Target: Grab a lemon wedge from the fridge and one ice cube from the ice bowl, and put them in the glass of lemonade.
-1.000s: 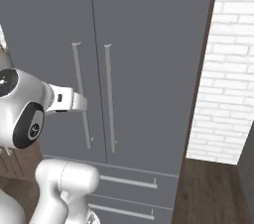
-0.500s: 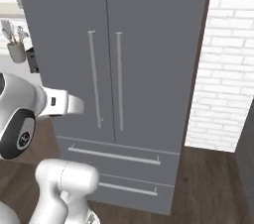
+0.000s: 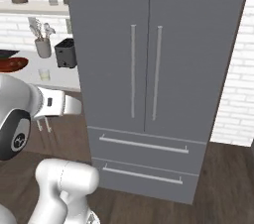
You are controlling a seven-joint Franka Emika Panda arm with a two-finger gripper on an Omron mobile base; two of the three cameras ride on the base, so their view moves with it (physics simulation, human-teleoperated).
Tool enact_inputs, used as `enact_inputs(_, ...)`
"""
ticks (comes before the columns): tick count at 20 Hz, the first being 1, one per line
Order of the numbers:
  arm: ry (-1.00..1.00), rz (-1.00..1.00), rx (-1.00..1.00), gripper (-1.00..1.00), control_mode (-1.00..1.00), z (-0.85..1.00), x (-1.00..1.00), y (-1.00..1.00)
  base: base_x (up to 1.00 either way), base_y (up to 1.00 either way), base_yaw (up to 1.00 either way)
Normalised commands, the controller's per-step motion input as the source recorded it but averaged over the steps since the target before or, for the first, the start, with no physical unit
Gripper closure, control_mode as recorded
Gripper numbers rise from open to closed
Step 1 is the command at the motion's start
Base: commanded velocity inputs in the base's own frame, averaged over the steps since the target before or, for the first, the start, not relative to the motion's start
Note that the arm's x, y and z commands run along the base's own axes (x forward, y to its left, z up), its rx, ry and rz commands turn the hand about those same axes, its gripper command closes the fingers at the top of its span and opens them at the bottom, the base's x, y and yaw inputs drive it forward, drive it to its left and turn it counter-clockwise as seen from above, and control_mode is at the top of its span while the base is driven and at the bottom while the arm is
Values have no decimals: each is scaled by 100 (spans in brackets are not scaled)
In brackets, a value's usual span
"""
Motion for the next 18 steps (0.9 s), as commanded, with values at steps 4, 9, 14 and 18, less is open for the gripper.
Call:
enact_inputs(4, 0, 0, 0, -100, 100, 0, 0, 0, 41, 100, -7)
enact_inputs(9, 0, 0, 0, -100, 100, 0, 0, 0, 77, 100, -4)
enact_inputs(14, 0, 0, 0, -100, 100, 0, 0, 0, 66, 88, 54)
enact_inputs(18, 0, 0, 0, -100, 100, 0, 0, 0, 51, 66, 72)
